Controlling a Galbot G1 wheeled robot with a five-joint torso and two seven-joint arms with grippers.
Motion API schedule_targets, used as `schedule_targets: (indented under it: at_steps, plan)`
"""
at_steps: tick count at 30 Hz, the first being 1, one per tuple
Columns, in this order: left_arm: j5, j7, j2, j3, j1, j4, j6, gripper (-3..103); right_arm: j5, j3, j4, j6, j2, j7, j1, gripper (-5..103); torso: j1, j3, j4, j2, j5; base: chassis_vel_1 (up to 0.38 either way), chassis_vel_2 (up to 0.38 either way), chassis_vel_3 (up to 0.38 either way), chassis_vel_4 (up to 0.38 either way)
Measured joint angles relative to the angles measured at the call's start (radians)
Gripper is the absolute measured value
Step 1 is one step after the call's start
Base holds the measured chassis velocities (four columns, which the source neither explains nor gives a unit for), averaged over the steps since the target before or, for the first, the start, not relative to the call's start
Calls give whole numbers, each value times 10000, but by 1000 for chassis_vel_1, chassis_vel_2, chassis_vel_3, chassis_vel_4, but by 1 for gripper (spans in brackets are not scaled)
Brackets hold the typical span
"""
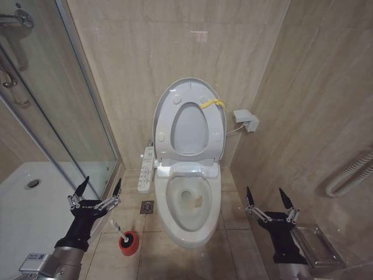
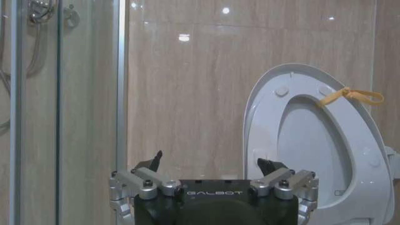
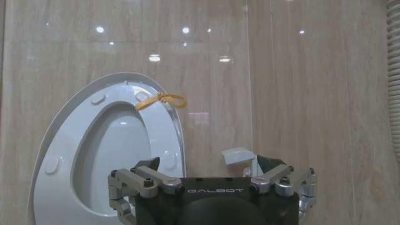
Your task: Open the toilet lid, clean the toilet bowl with a toilet brush, close the toilet lid, and flush.
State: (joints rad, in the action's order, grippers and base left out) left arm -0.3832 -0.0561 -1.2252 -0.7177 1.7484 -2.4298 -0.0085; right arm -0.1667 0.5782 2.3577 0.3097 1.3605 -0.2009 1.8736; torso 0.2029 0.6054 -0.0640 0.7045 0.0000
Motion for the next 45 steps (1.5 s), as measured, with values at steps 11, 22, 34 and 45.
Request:
schedule_targets:
  at_steps: [11, 22, 34, 45]
  plan:
    - [0, 0, -6, 16, -45, 27, 38, 100, -8, -4, -9, -11, -5, -5, -13, 100, 0, 0, 0, 0, 1, 0, 0, 0, 0]
    - [-228, 83, -426, 828, -2024, 813, 2641, 100, -14, -4, -16, -20, -7, -6, -19, 100, 0, 0, -1, -1, 1, 0, 0, 0, 0]
    - [-153, 218, -582, 998, -2274, 767, 3121, 98, -18, -5, -19, -20, -7, -11, -20, 100, 2, 1, -7, -1, -3, 0, 0, 0, 0]
    - [1053, 972, -871, 473, -56, -690, 958, 86, -24, -5, -19, -21, -8, -14, -22, 100, -1, -1, -3, 0, 2, 0, 0, 0, 0]
